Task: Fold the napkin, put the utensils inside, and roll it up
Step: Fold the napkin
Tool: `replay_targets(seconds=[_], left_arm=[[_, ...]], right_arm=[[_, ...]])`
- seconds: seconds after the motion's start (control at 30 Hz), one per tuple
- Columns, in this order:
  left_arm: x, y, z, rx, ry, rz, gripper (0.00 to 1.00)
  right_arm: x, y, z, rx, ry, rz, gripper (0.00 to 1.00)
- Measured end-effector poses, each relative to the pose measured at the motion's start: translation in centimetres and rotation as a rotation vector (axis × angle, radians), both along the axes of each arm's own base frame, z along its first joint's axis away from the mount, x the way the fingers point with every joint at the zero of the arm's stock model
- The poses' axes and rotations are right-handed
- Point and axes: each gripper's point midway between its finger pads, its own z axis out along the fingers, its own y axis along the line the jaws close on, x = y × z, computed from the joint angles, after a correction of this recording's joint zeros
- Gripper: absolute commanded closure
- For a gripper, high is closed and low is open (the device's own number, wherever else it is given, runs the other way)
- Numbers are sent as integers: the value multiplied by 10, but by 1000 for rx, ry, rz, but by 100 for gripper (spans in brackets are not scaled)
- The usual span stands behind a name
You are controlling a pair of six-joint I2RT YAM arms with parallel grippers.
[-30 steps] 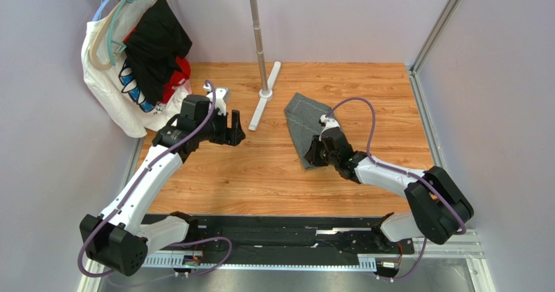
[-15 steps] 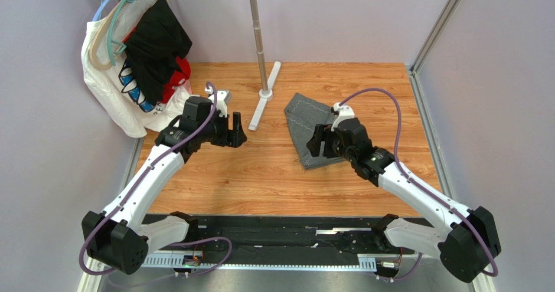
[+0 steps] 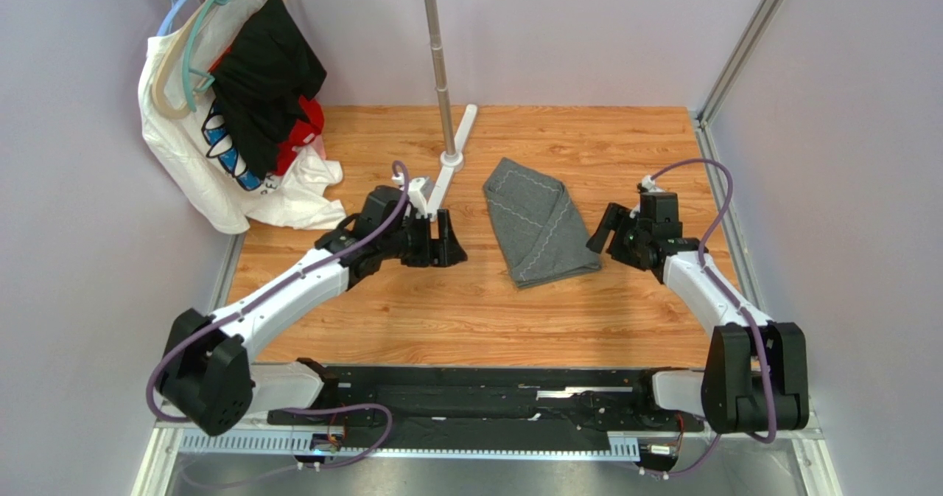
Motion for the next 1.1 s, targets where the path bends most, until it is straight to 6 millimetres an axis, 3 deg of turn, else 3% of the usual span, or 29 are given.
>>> replay_targets(seconds=[0.2, 0.4, 0.57, 0.77, 0.9, 1.1], left_arm=[[5, -43, -24, -72, 68, -15, 18], [4, -70, -42, -115, 118, -27, 19], [7, -75, -41, -137, 116, -19, 19], [8, -75, -41, -136, 113, -16, 19], [8, -75, -41, -135, 113, -16, 19], [10, -73, -42, -123, 102, -10, 19]], right_arm=[[-19, -6, -36, 96, 112, -28, 30], [-20, -7, -54, 199, 142, -56, 33], [-10, -5, -52, 249, 108, -56, 36], [-7, -1, -54, 273, 101, -48, 47], [-6, 1, -58, 289, 105, -48, 61], [-9, 3, -62, 305, 114, -51, 73]])
